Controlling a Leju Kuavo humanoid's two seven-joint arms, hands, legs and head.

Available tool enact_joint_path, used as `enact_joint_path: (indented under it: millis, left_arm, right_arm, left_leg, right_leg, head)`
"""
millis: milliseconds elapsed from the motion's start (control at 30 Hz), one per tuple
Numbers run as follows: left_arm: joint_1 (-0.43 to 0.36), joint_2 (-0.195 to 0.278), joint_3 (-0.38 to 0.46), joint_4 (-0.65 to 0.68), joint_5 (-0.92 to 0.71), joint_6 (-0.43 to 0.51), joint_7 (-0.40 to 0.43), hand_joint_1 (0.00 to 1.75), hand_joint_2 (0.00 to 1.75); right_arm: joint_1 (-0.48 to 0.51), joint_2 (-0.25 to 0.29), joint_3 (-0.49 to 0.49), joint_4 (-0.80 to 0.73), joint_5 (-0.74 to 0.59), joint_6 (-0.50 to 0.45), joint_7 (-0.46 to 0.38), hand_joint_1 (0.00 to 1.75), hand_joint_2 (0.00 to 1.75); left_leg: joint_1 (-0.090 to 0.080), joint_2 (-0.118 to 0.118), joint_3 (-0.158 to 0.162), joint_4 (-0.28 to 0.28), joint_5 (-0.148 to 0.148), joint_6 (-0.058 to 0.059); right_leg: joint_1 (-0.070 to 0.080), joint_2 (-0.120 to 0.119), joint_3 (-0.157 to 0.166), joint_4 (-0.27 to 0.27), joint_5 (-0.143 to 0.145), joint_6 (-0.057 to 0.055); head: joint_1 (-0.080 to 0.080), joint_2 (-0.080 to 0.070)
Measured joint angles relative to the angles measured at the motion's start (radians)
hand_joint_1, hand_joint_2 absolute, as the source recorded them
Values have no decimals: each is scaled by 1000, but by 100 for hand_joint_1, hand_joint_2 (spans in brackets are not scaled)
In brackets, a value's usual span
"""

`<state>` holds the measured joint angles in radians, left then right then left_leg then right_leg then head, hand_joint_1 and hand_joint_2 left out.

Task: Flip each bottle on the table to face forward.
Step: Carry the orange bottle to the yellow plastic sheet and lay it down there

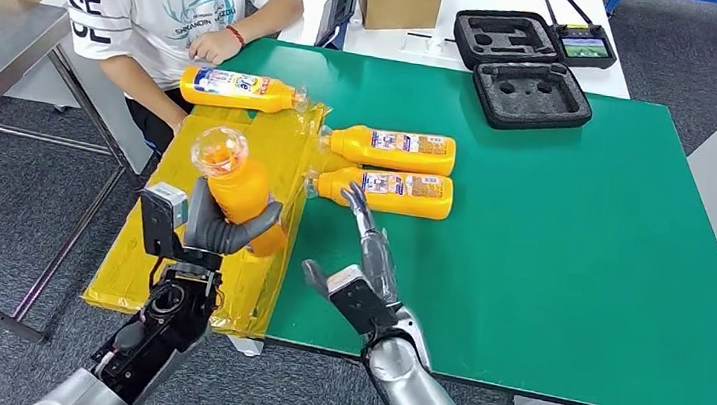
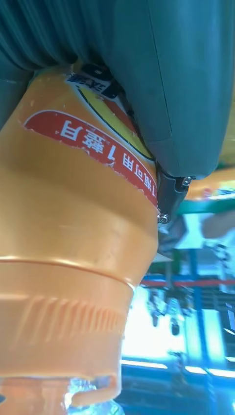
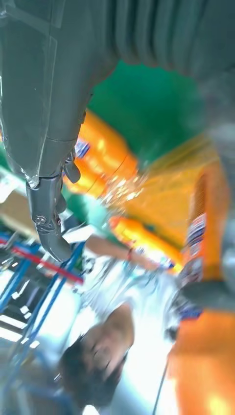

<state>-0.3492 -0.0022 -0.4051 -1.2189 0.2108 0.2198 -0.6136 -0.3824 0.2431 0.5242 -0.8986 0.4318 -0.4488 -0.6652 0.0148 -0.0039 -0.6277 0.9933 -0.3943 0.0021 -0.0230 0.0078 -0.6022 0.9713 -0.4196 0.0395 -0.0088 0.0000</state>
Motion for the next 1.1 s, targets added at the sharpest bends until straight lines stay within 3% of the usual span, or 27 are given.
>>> enact_joint_path:
  millis: [133, 300, 467, 700, 833, 1100]
  left_arm:
    - [24, 11, 35, -13, -81, 113, -47, 175, 175]
    - [34, 63, 77, -21, -346, 274, -35, 175, 175]
    - [16, 107, 99, 2, -587, 314, 67, 175, 175]
    - [-97, 162, 54, 183, -938, 222, 249, 173, 175]
    - [-145, 169, 17, 276, -1001, 182, 283, 175, 175]
    - [-226, 177, -64, 414, -1140, 4, 360, 175, 175]
  right_arm:
    - [36, -15, 10, -105, -43, -16, -19, 0, 0]
    - [89, -41, 43, -245, -119, -31, -31, 0, 0]
    - [124, -65, 69, -373, -227, -34, -31, 0, 0]
    - [129, -77, 92, -480, -333, 11, -32, 0, 0]
    - [121, -74, 97, -480, -344, 27, -32, 0, 175]
    - [118, -73, 99, -477, -371, 52, -32, 0, 175]
  left_leg:
    - [0, 0, 0, 0, 0, 0]
    - [0, 0, 0, 0, 0, 0]
    - [0, 0, 0, 0, 0, 0]
    - [0, 0, 0, 0, 1, 0]
    - [0, 0, 0, 0, 1, 0]
    - [0, 1, -1, 0, 1, 0]
  right_leg:
    - [0, 0, 0, 0, 0, 0]
    - [0, 0, 0, 0, 0, 0]
    - [0, 0, -1, 0, 0, 0]
    - [0, 0, 0, 0, 0, 0]
    - [0, 0, 0, 0, 0, 0]
    - [0, 0, -1, 0, 0, 0]
  head:
    - [0, 0]
    - [0, 0]
    - [0, 0]
    - [0, 0]
    - [0, 0]
    - [0, 0]
